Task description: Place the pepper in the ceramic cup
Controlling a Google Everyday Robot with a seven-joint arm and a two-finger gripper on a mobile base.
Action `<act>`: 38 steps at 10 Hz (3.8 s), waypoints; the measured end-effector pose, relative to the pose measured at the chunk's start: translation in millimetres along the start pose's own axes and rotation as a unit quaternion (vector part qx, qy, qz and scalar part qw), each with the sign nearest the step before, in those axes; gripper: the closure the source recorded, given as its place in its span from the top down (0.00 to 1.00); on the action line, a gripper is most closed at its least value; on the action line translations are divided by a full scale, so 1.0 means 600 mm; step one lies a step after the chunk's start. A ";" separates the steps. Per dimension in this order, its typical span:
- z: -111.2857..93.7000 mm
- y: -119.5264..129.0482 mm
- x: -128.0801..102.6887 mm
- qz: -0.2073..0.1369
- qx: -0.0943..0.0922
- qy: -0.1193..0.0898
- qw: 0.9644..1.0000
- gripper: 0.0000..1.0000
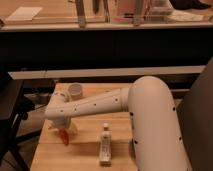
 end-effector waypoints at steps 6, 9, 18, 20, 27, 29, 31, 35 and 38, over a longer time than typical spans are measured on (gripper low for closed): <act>0.008 0.012 0.003 -0.011 -0.001 -0.013 1.000 0.80; 0.013 0.014 0.006 -0.014 -0.001 -0.021 1.000 0.80; 0.020 0.015 0.013 -0.025 -0.006 -0.040 0.999 0.80; 0.020 0.017 0.013 -0.026 -0.007 -0.042 0.999 0.80; 0.023 0.030 0.011 -0.029 -0.019 -0.056 0.998 0.80; 0.023 0.032 0.010 -0.029 -0.021 -0.058 0.998 0.80; 0.023 0.036 0.012 -0.028 -0.027 -0.061 0.997 0.80; 0.029 0.039 0.006 -0.031 -0.039 -0.070 0.996 0.80; 0.029 0.039 0.005 -0.032 -0.042 -0.070 0.996 0.80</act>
